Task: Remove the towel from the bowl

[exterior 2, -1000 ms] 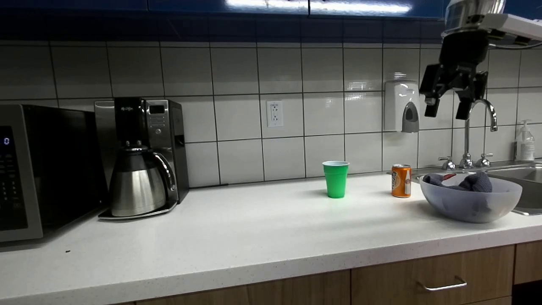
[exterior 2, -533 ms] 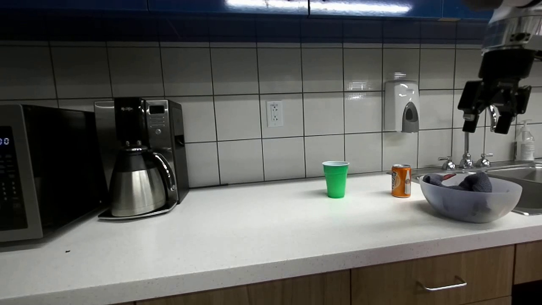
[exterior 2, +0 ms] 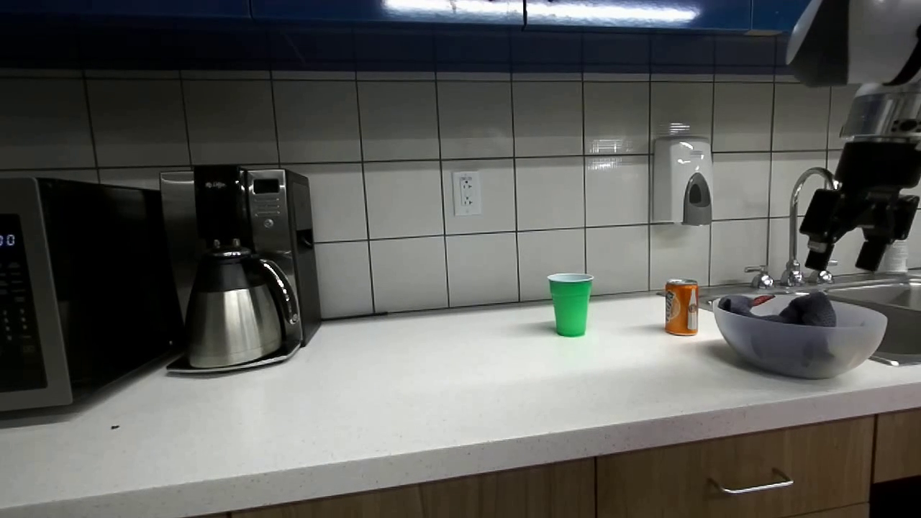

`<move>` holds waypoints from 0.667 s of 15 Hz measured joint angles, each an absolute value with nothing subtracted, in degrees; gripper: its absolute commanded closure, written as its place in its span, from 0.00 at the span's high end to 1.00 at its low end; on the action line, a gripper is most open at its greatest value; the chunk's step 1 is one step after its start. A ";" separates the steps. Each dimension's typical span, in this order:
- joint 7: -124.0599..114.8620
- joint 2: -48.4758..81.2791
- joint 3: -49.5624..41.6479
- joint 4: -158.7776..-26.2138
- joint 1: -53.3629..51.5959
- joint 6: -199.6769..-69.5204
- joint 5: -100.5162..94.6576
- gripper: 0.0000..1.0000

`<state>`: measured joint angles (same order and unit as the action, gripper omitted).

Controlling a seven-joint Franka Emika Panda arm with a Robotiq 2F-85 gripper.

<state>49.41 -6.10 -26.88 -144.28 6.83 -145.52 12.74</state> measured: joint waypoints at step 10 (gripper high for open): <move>58.14 10.55 -18.09 -133.97 12.60 -146.61 23.73 1.00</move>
